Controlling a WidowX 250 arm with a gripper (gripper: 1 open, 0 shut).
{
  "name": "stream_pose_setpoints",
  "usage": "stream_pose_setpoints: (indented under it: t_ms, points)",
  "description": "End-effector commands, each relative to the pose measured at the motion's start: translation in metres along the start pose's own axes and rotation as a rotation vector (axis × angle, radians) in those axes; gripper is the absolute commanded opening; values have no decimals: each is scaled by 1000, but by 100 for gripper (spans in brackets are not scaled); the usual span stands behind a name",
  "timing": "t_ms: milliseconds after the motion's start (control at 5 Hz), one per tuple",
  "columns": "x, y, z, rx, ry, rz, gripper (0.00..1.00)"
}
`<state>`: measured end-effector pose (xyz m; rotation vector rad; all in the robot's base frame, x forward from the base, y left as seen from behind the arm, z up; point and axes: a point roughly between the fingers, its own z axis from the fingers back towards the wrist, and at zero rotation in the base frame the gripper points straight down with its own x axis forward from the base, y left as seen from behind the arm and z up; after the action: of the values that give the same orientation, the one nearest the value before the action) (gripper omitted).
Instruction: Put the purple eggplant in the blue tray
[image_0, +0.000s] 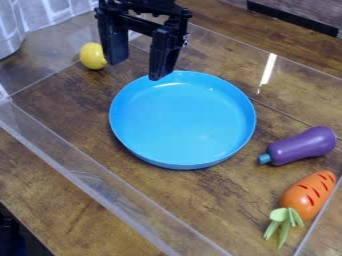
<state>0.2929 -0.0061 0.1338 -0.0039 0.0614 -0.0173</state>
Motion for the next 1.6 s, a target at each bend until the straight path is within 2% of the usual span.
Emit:
stream_pose_setpoints:
  t_ms: [0,200,400,800,1000,1200,1400]
  points:
    - [2,-3,-6,-3,18,-12,100]
    - [13,-14,-16,-4,28,-76,100]
    - [26,-38,-24,-3,28,-207,100]
    - [56,-110,-33,27,-10,-463,100]
    - [68,-139,-41,38,-23,-538,100]
    - [76,-156,-52,29,-41,-583,100]
    - [80,-152,-41,33,-63,-579,100]
